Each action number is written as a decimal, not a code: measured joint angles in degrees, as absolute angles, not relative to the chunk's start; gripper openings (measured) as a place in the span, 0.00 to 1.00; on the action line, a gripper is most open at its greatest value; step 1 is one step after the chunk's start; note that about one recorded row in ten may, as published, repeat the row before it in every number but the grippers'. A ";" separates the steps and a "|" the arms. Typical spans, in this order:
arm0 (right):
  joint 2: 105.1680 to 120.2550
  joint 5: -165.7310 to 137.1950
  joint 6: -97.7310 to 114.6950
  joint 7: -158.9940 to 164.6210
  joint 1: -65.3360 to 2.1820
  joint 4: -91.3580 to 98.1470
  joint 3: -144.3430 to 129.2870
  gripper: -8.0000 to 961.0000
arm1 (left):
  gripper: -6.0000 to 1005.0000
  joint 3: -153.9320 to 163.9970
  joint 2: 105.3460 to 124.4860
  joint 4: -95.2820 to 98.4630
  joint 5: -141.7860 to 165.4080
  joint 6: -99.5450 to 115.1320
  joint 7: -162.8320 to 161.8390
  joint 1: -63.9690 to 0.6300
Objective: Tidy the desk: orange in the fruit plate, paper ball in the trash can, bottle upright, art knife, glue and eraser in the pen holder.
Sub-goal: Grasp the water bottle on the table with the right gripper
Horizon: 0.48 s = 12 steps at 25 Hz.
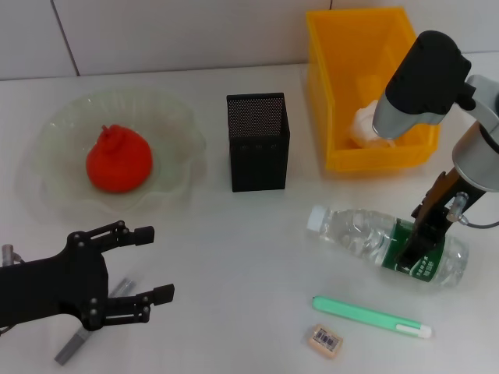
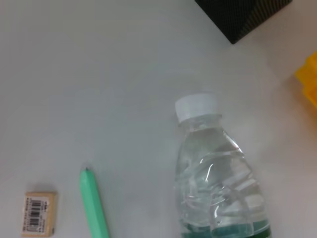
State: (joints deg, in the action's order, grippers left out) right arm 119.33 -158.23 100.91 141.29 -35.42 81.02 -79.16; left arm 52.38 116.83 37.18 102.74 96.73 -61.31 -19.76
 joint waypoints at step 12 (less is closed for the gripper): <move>119.28 -158.64 96.21 141.22 -36.24 74.68 -81.12 0.86 | 0.86 52.39 116.72 37.17 102.74 96.39 -61.35 -19.90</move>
State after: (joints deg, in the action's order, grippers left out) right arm 119.28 -158.64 96.21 141.22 -36.24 74.68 -81.12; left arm 52.39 116.72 37.17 102.74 96.39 -61.35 -19.90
